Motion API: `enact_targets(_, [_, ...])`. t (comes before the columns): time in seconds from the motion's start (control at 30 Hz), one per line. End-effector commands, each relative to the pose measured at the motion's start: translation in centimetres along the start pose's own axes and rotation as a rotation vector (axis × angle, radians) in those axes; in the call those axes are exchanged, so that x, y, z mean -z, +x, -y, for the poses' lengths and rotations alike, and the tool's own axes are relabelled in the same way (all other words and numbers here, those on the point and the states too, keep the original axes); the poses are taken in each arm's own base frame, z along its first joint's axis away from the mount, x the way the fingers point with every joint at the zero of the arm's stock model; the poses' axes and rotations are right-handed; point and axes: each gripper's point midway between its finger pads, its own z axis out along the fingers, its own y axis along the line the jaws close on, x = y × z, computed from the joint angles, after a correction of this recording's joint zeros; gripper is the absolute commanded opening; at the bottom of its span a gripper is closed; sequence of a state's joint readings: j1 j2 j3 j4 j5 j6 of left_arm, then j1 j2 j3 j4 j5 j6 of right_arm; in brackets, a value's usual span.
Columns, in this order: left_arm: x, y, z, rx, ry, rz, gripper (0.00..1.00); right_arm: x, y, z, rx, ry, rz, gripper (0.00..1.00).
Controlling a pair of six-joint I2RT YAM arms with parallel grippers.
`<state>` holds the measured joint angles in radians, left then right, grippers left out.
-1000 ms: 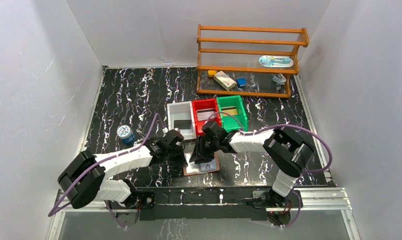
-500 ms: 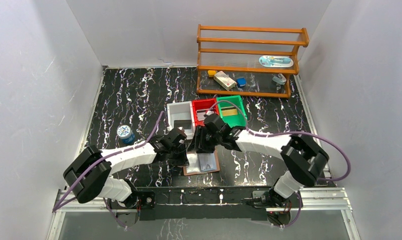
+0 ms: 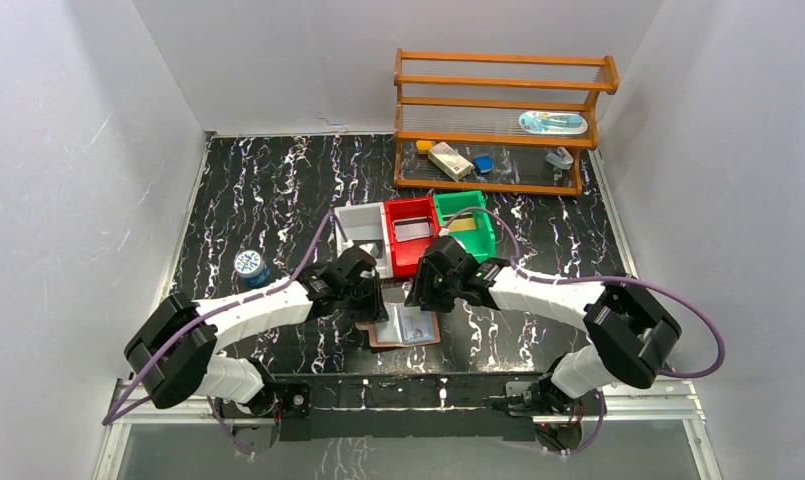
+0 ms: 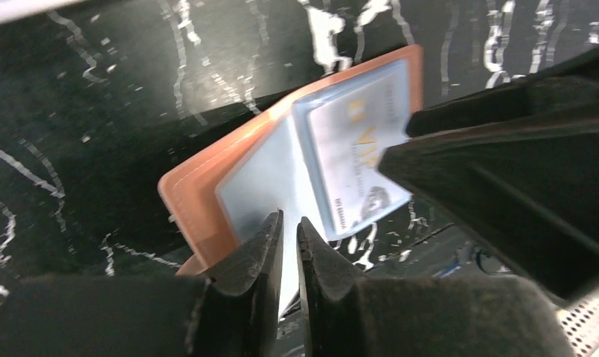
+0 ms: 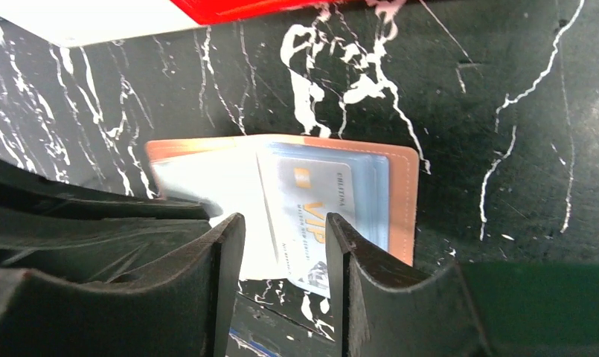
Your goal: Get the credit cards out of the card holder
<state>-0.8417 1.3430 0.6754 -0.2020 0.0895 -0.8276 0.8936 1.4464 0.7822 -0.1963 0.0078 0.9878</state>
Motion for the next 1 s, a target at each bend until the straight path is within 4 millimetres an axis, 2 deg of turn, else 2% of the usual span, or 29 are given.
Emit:
enact_targets(0.0, [0.7,-1.5,3.5,-0.045,0.129,0.02,0.13,0.2,-0.3,0.4,0.002,-0.011,0.013,0.51])
enact_targets(0.37, [-1.3,-0.6,3.6,-0.052,0.137,-0.049,0.18,-0.2,0.6,1.9,-0.021,0.033,-0.014,0.49])
enact_targets(0.67, [-2.5,0.8,2.5,0.007,0.124,-0.079,0.2,-0.4,1.5,2.8,-0.035,0.047,-0.041,0.49])
enact_targets(0.83, [-3.1,1.6,1.7,0.078,0.128,-0.075,0.21,-0.7,2.5,3.0,-0.067,0.026,-0.071,0.41])
enact_targets(0.97, [-3.3,2.0,2.0,0.212,0.248,-0.05,0.21,-1.3,4.2,3.7,-0.11,0.014,-0.132,0.36])
